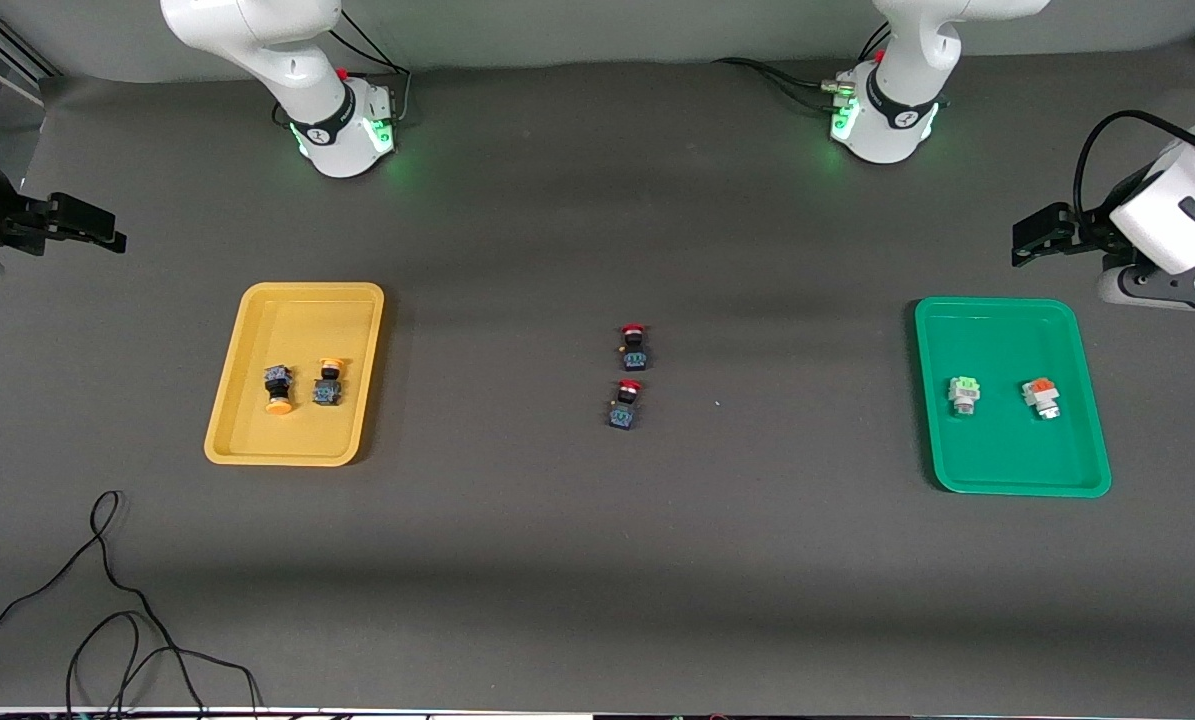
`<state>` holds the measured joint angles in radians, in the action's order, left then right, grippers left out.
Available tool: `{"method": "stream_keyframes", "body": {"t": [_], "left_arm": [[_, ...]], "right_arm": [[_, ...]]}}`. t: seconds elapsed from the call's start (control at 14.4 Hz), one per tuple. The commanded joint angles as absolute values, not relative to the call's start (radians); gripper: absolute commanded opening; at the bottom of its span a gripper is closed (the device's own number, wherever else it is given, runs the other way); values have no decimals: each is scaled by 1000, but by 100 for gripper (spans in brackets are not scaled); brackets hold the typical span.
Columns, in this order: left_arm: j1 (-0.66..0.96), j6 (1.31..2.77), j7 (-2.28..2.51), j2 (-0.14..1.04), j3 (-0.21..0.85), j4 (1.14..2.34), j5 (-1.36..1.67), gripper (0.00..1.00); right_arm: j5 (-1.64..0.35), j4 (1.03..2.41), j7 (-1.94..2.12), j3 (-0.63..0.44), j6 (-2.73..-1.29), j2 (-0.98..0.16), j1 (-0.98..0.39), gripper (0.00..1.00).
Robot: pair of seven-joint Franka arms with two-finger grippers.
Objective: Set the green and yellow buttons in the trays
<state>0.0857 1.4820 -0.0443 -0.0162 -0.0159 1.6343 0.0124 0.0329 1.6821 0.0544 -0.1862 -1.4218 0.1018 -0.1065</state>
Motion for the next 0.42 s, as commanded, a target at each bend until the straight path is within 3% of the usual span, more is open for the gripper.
{"method": "stream_keyframes", "body": {"t": [0.0, 0.35], "left_arm": [[84, 1471, -35, -20, -17, 1614, 6, 100], [84, 1470, -34, -26, -17, 1614, 6, 100]], "right_arm": [[45, 1729, 31, -144, -1453, 178, -66, 100], [43, 1724, 31, -132, -1454, 181, -61, 100]]}}
